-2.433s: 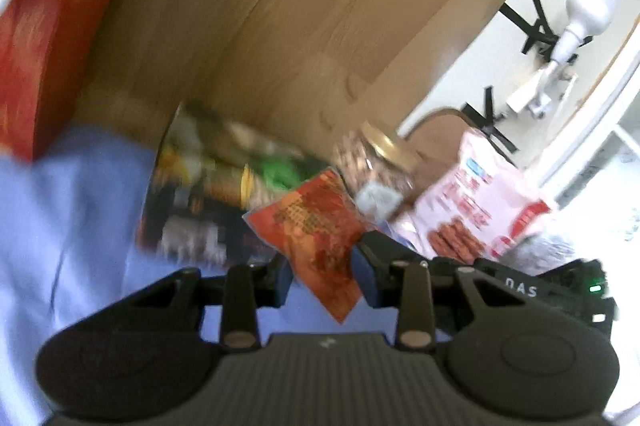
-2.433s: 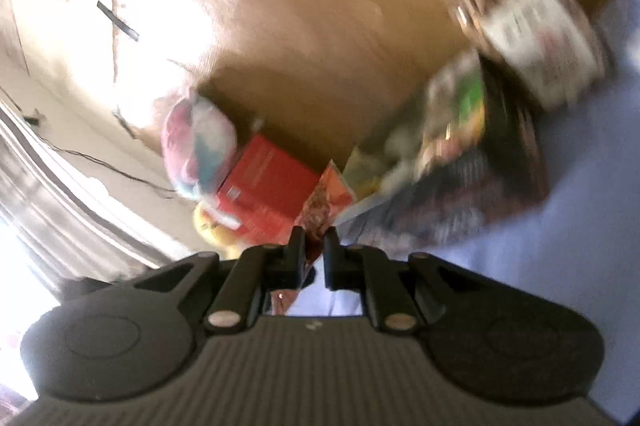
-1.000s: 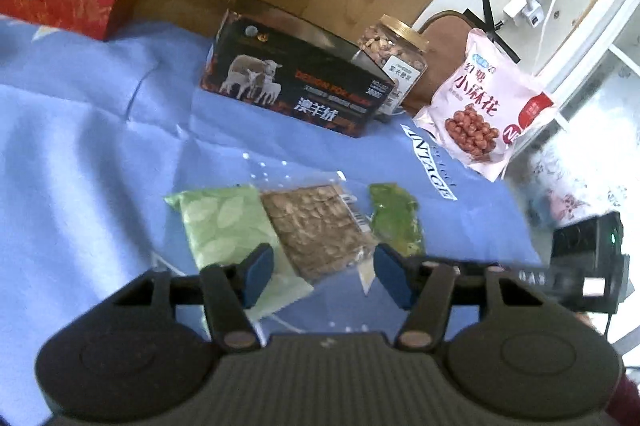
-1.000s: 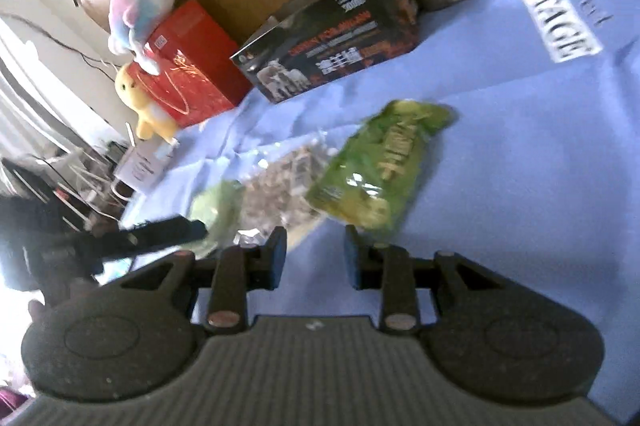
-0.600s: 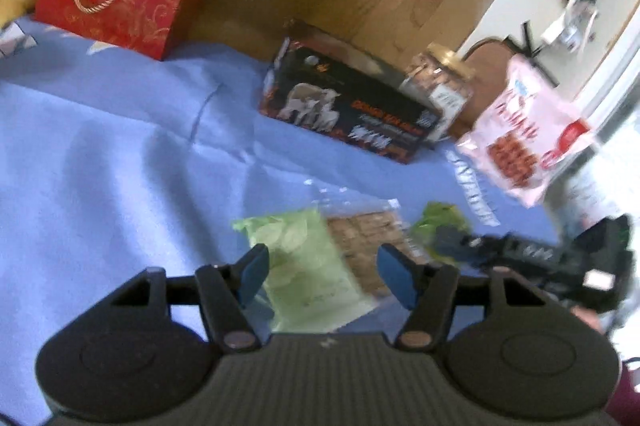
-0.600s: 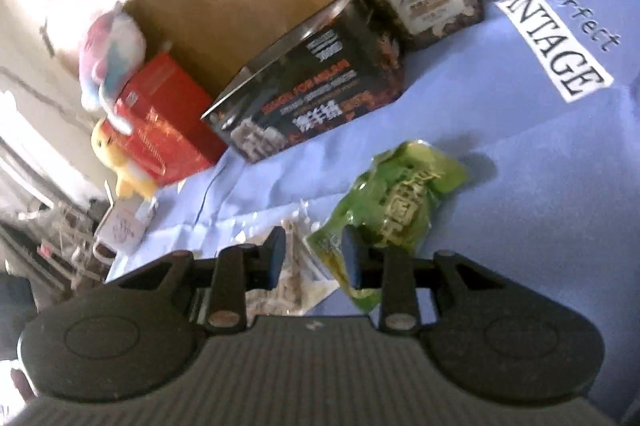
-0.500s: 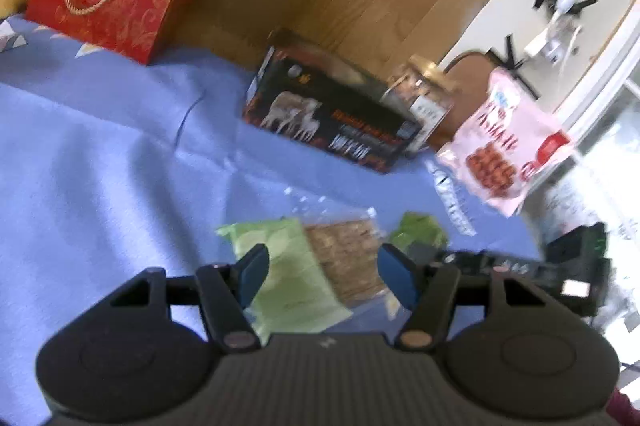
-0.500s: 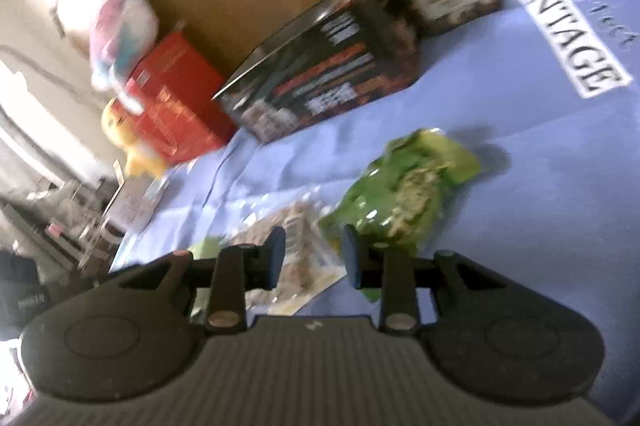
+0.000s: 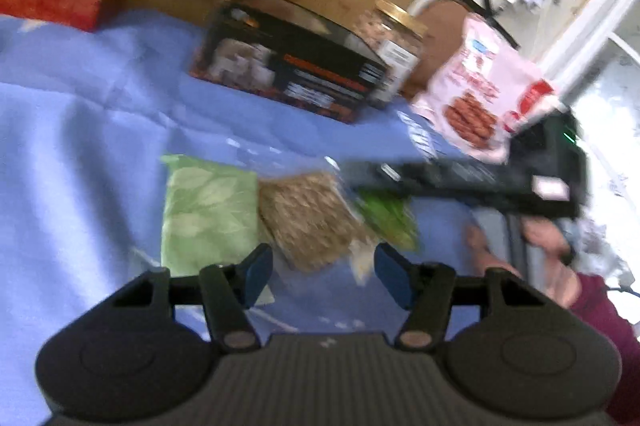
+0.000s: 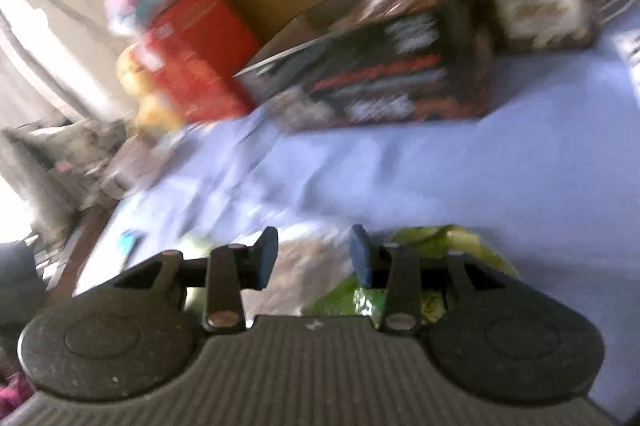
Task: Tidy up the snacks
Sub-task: 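Move the left gripper to the clear seed bag and grasp it, then carry the seed bag into the tin with the left gripper, release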
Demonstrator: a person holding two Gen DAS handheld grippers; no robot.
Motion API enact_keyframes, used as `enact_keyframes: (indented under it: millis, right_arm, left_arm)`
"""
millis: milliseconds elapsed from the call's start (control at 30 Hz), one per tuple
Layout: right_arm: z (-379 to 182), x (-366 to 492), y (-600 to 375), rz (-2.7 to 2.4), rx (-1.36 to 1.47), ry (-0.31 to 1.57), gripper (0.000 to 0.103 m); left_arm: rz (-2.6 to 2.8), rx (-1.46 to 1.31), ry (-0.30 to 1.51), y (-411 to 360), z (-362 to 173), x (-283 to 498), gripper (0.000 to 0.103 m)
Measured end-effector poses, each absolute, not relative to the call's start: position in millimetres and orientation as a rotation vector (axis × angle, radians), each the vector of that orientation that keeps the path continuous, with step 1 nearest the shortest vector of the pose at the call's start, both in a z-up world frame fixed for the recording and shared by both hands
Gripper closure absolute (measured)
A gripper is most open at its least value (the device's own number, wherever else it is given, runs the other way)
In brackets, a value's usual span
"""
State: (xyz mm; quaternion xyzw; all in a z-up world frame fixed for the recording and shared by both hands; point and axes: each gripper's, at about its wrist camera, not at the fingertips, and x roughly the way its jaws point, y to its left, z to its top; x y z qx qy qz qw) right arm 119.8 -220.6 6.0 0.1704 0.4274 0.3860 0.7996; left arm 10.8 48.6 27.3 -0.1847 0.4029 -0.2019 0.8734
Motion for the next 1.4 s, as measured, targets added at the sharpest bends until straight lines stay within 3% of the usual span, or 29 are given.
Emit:
enact_keyframes:
  millis: [267,367,633,700,733,867,900,1033,1133,1300,1400]
  right_arm:
    - [7.1,86.1,-220.3,0.916,0.364,0.928,0.061]
    - [8.7,91.9,-221.6,0.823,0.318,0.891,0.061]
    - [4.1,114.0,-234.8,0.831,0.355,0.978,0.065]
    - [0.9,115.1,-231.5,0.867,0.389,0.995,0.065]
    - [-0.3,113.4,-224.7,0.889,0.391,0.992,0.065]
    - [-4.3,104.6,-214.7,0.964,0.415,0.941,0.066]
    - [-4.8,101.3,-212.8,0.958,0.402,0.914,0.067]
    - [-4.5,95.6,-215.5,0.972,0.407,0.877,0.066]
    - [-1.5,87.6,-226.6,0.969,0.44,0.832,0.06]
    - [11.2,62.0,-246.6,1.042,0.504,0.721,0.04]
    - [5.6,64.6,-249.8,1.037,0.567,0.752,0.032]
  left_arm:
    - [-0.328,-0.44,0.86,79.4,23.8,9.4,0.04]
    - [-0.352,-0.452,0.88,71.4,22.8,15.7,0.033]
    - [-0.419,-0.534,0.899,60.2,15.0,35.3,0.029]
    - [-0.446,-0.619,0.907,63.6,9.2,40.8,0.037]
    - [-0.453,-0.639,0.909,64.0,7.2,42.9,0.047]
    - [-0.449,-0.711,0.93,69.0,-2.6,49.6,0.074]
    - [-0.448,-0.725,0.933,70.0,-4.0,50.6,0.087]
    - [-0.46,-0.723,0.911,67.9,0.2,50.5,0.089]
    - [-0.483,-0.731,0.884,69.3,10.5,49.6,0.091]
    - [-0.487,-0.781,0.823,87.0,27.8,48.5,0.092]
    - [-0.548,-0.851,0.802,94.6,34.3,46.6,0.092]
